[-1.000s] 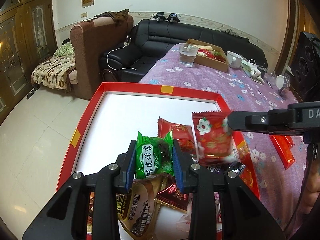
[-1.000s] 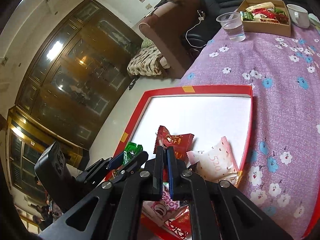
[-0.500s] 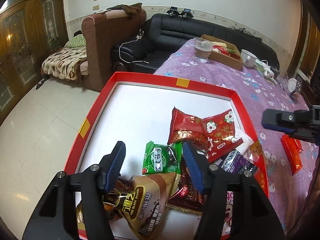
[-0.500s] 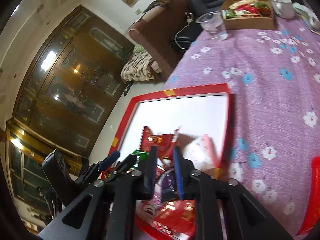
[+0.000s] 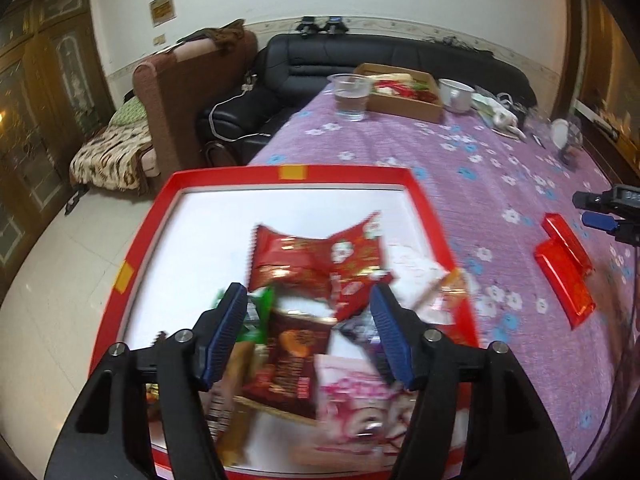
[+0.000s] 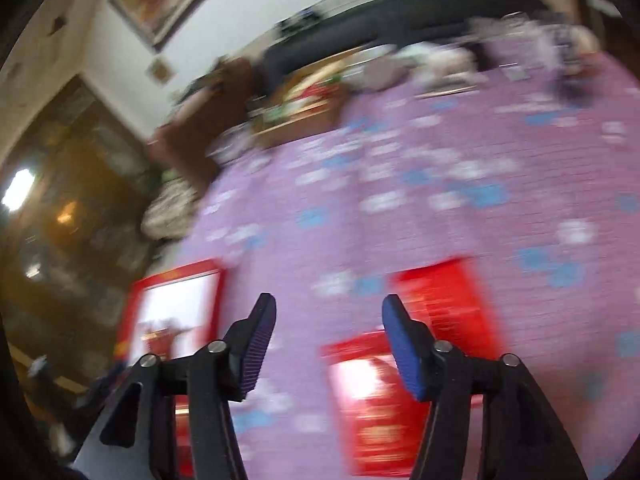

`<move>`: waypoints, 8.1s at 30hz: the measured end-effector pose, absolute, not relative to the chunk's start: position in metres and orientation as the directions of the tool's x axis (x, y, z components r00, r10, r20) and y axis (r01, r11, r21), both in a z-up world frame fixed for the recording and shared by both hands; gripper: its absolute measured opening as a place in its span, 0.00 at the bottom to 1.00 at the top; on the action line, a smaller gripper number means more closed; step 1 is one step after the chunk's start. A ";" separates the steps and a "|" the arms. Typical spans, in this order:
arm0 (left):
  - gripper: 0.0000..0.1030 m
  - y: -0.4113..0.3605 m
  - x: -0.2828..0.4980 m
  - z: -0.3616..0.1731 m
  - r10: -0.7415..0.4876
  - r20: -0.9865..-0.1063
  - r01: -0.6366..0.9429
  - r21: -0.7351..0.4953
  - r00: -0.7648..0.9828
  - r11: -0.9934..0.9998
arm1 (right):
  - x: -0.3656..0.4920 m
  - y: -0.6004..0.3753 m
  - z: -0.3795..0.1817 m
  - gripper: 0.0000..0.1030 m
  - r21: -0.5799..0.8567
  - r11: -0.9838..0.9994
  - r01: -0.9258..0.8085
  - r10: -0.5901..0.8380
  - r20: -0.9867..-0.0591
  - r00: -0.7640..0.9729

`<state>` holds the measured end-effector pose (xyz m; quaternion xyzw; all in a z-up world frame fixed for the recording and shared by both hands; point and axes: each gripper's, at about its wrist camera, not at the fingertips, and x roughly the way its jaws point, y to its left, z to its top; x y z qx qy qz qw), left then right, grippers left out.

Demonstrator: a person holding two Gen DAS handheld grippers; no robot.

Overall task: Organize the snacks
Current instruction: 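Grasp a long red packet on the table with the right tool, then grasp the red gold-lettered packet with the left tool while the right tool holds its red packet, then lift both red packets and carry them over the tray with both tools, then lower both red packets into the tray and open both tools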

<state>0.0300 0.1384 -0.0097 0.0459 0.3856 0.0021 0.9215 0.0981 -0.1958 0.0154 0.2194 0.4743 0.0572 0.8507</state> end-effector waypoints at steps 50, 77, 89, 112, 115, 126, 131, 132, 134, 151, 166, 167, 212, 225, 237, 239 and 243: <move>0.84 -0.096 0.062 -0.063 -0.122 -0.883 0.353 0.053 0.453 0.934 | 0.105 -0.243 -0.031 0.51 -0.035 0.950 0.310 -0.170 -0.891 0.421; 0.84 -0.022 0.071 -0.046 -0.065 -0.854 0.275 0.094 0.516 0.957 | 0.107 -0.243 -0.031 0.56 -0.043 0.949 0.312 -0.178 -0.889 0.421; 0.84 -0.053 0.076 -0.054 -0.020 -0.843 0.404 0.236 0.537 0.883 | 0.106 -0.242 -0.032 0.62 -0.052 0.945 0.324 -0.192 -0.888 0.417; 0.60 -0.069 0.067 -0.058 -0.198 -0.868 0.496 0.063 0.456 0.866 | 0.106 -0.237 -0.032 0.56 -0.049 0.952 0.301 -0.179 -0.888 0.424; 0.56 -0.071 0.066 -0.058 -0.213 -0.860 0.500 0.055 0.463 0.864 | 0.106 -0.234 -0.031 0.50 -0.051 0.956 0.291 -0.177 -0.886 0.428; 0.47 -0.065 0.063 -0.057 -0.239 -0.848 0.491 0.028 0.473 0.871 | 0.106 -0.233 -0.029 0.47 0.009 0.958 0.286 -0.124 -0.888 0.443; 0.47 -0.059 0.063 -0.055 -0.240 -0.850 0.469 0.010 0.469 0.883 | 0.105 -0.237 -0.026 0.47 0.106 0.952 0.288 -0.041 -0.887 0.461; 0.47 -0.057 0.062 -0.055 -0.238 -0.850 0.462 0.007 0.469 0.887 | 0.104 -0.238 -0.026 0.47 0.133 0.949 0.287 -0.017 -0.885 0.465; 0.47 -0.054 0.061 -0.054 -0.242 -0.849 0.454 -0.002 0.470 0.891 | 0.104 -0.240 -0.025 0.47 0.200 0.940 0.276 0.047 -0.879 0.474; 0.51 -0.046 0.061 -0.056 -0.187 -0.858 0.416 0.033 0.478 0.909 | 0.105 -0.231 -0.030 0.46 0.394 0.890 0.228 0.253 -0.844 0.473; 0.46 -0.054 0.063 -0.056 -0.171 -0.812 0.413 0.092 0.557 0.906 | 0.106 -0.228 -0.030 0.46 0.361 0.906 0.219 0.228 -0.854 0.467; 0.46 -0.053 0.063 -0.055 -0.164 -0.809 0.407 0.100 0.564 0.908 | 0.106 -0.228 -0.030 0.46 0.361 0.906 0.219 0.227 -0.854 0.467; 0.47 0.088 0.021 0.031 -0.049 -0.578 0.123 0.091 0.815 0.988 | 0.080 -0.120 0.019 0.45 0.516 0.833 -0.201 0.524 -0.619 0.585; 0.47 0.120 0.005 0.028 -0.026 -0.570 0.081 0.071 0.821 0.994 | 0.055 -0.077 0.035 0.45 0.622 0.726 -0.293 0.655 -0.498 0.568; 0.47 0.149 -0.001 0.016 0.059 -0.560 -0.008 0.092 0.826 0.996 | 0.044 -0.033 0.027 0.45 0.722 0.590 -0.361 0.780 -0.395 0.485; 0.47 0.152 -0.001 0.015 0.073 -0.557 -0.023 0.097 0.827 0.995 | 0.047 -0.028 0.023 0.45 0.736 0.577 -0.354 0.790 -0.392 0.471; 0.47 0.160 0.001 0.013 0.096 -0.552 -0.047 0.103 0.828 0.994 | 0.048 -0.017 0.020 0.45 0.729 0.583 -0.359 0.791 -0.408 0.456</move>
